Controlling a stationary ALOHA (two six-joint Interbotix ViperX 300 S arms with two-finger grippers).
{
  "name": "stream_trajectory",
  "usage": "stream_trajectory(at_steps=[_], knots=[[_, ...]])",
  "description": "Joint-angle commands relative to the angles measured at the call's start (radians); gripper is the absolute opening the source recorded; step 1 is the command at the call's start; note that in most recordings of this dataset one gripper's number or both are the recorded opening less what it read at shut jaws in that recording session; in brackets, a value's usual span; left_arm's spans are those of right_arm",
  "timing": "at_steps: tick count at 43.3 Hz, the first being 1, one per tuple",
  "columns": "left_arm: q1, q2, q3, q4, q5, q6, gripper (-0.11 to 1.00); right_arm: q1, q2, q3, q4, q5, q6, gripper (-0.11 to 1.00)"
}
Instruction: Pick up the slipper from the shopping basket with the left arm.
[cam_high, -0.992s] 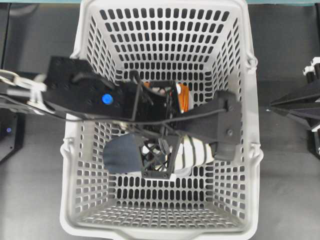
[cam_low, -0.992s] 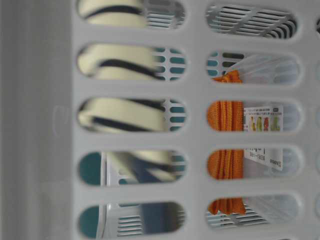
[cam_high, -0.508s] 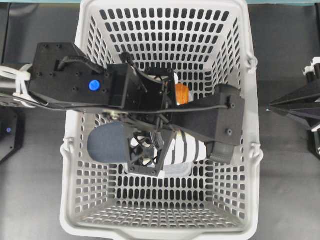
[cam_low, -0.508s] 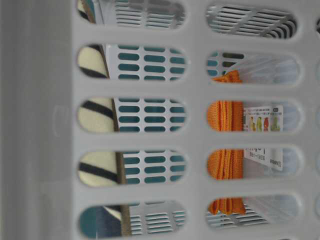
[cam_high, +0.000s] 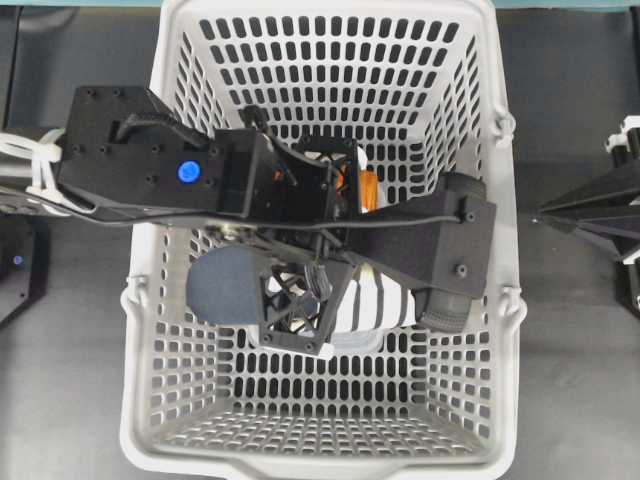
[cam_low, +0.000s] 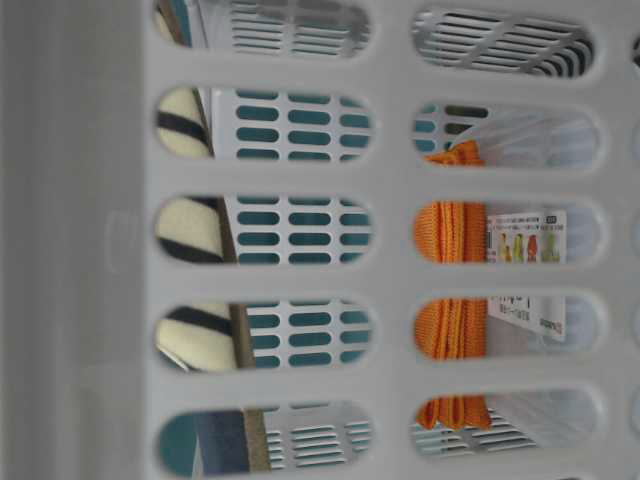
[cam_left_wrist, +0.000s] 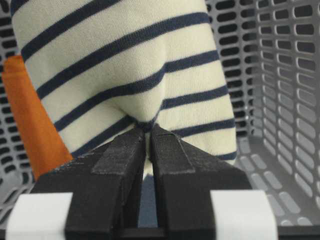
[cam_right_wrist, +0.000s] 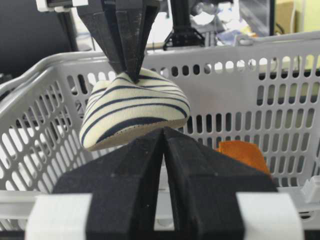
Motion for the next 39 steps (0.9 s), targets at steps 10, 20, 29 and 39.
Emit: stream_trajectory(at_steps=[10, 20, 29, 39], knots=[[-0.005, -0.015, -0.032, 0.003, -0.002, 0.003, 0.03, 0.002, 0.006, -0.003, 0.003, -0.005, 0.002, 0.00], [-0.006, -0.012, -0.032, 0.003, -0.005, 0.005, 0.03, 0.002, 0.006, 0.000, 0.003, -0.006, 0.002, 0.00], [-0.006, -0.012, -0.032, 0.003, -0.005, 0.005, 0.03, 0.002, 0.006, 0.008, 0.003, -0.005, 0.002, 0.00], [-0.005, -0.012, -0.032, 0.003, -0.005, 0.005, 0.03, 0.002, 0.005, 0.011, 0.003, -0.006, 0.002, 0.00]])
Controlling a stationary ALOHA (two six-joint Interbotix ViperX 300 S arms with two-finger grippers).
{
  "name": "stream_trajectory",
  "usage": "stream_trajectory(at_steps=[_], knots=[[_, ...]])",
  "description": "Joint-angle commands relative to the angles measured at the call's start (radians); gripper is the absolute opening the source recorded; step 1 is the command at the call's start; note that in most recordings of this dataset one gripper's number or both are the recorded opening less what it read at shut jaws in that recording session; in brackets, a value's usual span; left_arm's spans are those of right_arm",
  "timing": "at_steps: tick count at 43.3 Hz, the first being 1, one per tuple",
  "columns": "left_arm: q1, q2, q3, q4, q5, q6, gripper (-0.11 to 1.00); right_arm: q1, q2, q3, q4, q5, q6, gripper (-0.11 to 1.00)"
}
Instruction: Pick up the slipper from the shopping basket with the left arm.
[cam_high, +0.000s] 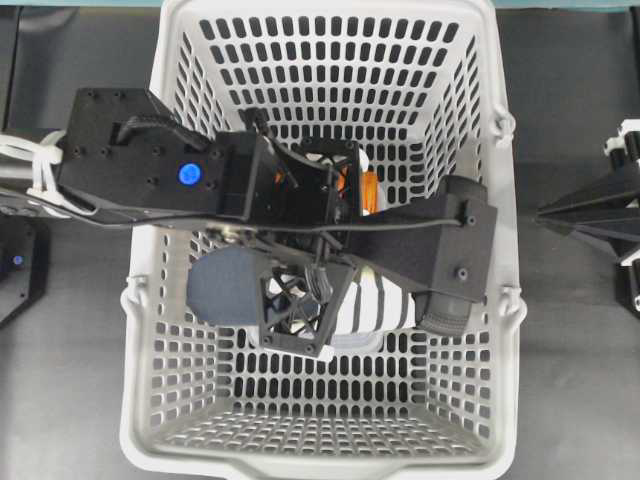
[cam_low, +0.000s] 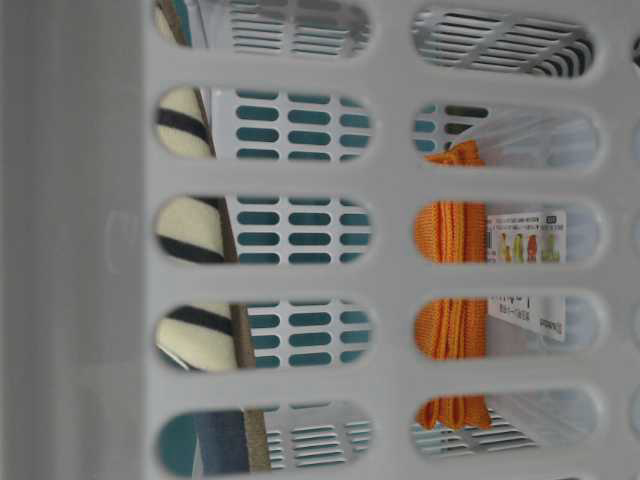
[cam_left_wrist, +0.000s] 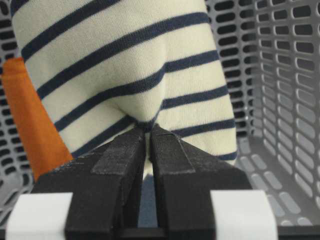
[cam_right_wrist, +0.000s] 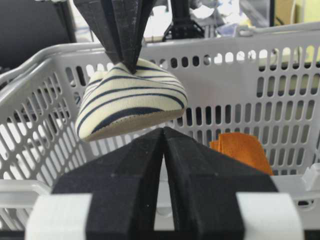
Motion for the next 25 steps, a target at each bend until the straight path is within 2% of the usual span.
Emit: stream_trajectory(at_steps=[1, 25], knots=[[-0.002, -0.015, -0.029, 0.003, -0.003, 0.000, 0.03, 0.002, 0.005, -0.005, 0.003, -0.006, 0.002, 0.00], [-0.006, -0.011, -0.029, 0.003, 0.002, 0.008, 0.03, 0.002, -0.012, -0.005, 0.003, -0.009, 0.000, 0.00]])
